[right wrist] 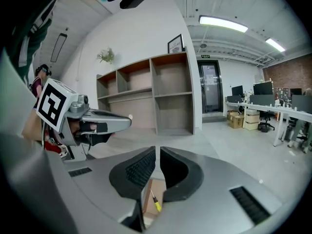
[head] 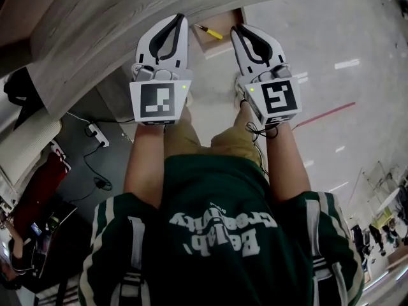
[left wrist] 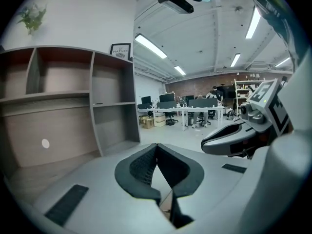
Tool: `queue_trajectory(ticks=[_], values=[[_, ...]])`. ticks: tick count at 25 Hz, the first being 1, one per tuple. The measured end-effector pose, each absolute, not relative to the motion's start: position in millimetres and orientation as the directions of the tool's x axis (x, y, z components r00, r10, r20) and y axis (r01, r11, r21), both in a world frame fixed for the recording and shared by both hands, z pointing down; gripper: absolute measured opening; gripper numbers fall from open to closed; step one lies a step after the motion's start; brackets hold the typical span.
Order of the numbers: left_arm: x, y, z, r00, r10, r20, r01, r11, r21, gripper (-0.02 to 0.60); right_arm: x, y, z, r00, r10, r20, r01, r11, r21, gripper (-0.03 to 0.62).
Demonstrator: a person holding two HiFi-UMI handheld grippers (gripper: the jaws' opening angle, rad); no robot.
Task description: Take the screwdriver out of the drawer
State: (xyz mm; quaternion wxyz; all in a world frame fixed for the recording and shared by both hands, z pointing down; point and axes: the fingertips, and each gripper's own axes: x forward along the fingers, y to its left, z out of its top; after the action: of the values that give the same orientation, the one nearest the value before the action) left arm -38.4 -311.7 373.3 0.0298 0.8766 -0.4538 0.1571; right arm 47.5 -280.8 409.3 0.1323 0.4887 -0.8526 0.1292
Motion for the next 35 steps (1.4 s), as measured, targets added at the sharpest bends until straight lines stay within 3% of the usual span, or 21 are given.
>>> queue_trajectory(ticks=[14, 35], values=[[-59, -287, 483, 0.476, -0.709, 0.52, -0.831, -0.557, 0.001, 0.018, 22, -274, 509, -0.509, -0.696, 0.506, -0.844, 0.519, -0.135, 0.038], [-92, -282, 564, 0.466, -0.693, 0.55, -0.845, -0.533, 0.043, 0.018, -13, -284, 663, -0.438, -0.465, 0.769, -0.786, 0.613, -0.077, 0.039]])
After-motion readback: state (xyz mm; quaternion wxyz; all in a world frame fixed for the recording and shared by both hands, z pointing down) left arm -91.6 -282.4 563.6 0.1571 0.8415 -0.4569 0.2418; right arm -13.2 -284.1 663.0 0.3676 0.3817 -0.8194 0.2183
